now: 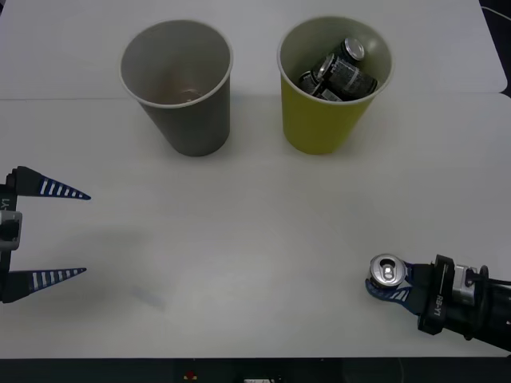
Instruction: Put the can into the green bin and the plastic bottle into the gray bin
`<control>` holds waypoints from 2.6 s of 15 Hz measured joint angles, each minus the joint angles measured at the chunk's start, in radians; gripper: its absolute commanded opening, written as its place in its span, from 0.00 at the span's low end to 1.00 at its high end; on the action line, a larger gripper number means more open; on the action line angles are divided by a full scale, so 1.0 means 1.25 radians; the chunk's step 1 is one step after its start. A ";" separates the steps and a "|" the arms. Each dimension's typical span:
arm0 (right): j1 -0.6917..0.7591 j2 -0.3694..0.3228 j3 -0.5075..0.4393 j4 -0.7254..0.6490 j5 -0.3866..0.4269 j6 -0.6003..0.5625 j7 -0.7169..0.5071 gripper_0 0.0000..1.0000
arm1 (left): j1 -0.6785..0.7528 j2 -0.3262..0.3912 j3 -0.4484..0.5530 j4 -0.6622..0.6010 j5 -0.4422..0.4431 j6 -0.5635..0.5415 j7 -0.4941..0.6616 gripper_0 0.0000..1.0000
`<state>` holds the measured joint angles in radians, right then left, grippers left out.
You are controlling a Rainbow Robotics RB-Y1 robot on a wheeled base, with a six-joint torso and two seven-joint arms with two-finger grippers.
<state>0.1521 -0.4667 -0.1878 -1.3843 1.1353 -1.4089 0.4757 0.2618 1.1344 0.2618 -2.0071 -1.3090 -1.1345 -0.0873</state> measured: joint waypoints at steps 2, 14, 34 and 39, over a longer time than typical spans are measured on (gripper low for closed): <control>0.054 0.012 -0.081 -0.139 0.070 -0.007 -0.106 0.00 | 0.000 0.000 0.000 0.000 0.000 0.000 0.000 1.00; 0.120 0.017 -0.316 -0.630 0.266 -0.090 -0.639 0.00 | 0.000 0.000 0.000 0.000 0.000 0.000 0.000 1.00; -0.470 -0.070 -0.109 -0.752 0.735 -0.130 -1.373 0.00 | 0.000 0.000 0.000 0.000 0.000 0.000 0.000 1.00; -0.684 -0.057 -0.018 -0.551 0.840 -0.130 -1.373 0.00 | 0.000 0.000 0.000 0.000 0.000 0.000 0.000 1.00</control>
<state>-0.7031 -0.5376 -0.2108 -2.0734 2.1852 -1.5710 -1.2409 0.2618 1.1345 0.2618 -2.0071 -1.3090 -1.1345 -0.0873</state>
